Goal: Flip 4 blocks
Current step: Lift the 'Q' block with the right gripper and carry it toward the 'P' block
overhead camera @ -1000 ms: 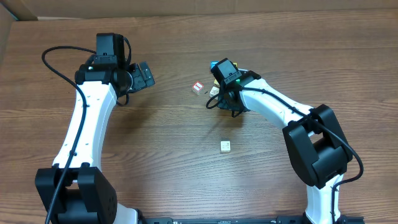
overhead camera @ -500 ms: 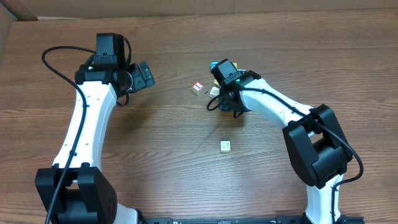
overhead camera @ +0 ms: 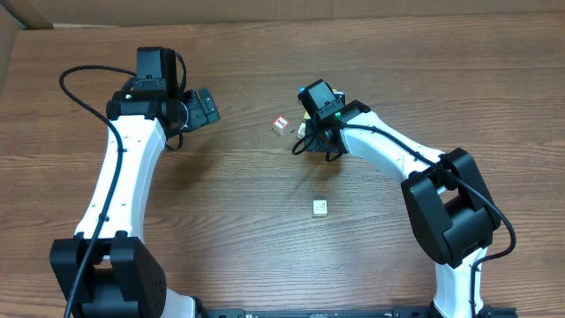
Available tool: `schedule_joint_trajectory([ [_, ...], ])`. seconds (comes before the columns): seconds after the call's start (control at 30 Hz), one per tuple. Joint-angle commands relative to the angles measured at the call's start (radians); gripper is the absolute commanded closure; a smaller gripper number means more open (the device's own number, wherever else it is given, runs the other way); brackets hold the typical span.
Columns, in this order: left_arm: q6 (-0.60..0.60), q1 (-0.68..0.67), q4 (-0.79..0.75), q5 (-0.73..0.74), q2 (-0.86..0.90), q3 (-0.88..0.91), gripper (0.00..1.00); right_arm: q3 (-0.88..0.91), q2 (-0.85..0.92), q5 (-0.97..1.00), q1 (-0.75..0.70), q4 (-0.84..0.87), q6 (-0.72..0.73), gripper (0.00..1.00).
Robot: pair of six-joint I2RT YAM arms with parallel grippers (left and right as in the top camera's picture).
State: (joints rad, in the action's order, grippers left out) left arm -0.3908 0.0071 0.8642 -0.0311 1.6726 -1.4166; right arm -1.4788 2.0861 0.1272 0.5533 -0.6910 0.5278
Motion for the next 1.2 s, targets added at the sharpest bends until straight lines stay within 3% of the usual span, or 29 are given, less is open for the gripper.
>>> schedule_joint_trajectory([
  [0.0, -0.009, -0.001, -0.001, 0.002, 0.005, -0.021, 0.00, 0.003, -0.014, -0.004, 0.001, 0.017, -0.001, 0.50],
  [0.27, -0.009, -0.001, -0.001, 0.002, 0.005, -0.021, 0.00, 0.017, -0.014, 0.082, 0.001, 0.031, -0.002, 0.49],
  [0.4, -0.009, -0.001, -0.001, 0.002, 0.005, -0.021, 0.00, 0.040, -0.014, 0.080, 0.001, 0.033, -0.002, 0.53],
  [0.47, -0.009, -0.001, -0.001, 0.002, 0.005, -0.021, 0.00, 0.040, -0.014, 0.080, 0.001, 0.033, -0.002, 0.59],
  [0.57, -0.009, -0.001, -0.001, 0.002, 0.005, -0.021, 0.00, 0.035, -0.014, 0.072, 0.001, 0.032, -0.002, 0.76],
  [0.67, -0.009, -0.001, -0.001, 0.002, 0.005, -0.021, 0.00, 0.025, -0.014, 0.050, 0.001, 0.012, -0.002, 0.80],
  [1.17, -0.009, -0.001, -0.001, 0.002, 0.005, -0.021, 0.00, -0.077, -0.130, -0.025, 0.001, -0.494, -0.001, 0.80],
])
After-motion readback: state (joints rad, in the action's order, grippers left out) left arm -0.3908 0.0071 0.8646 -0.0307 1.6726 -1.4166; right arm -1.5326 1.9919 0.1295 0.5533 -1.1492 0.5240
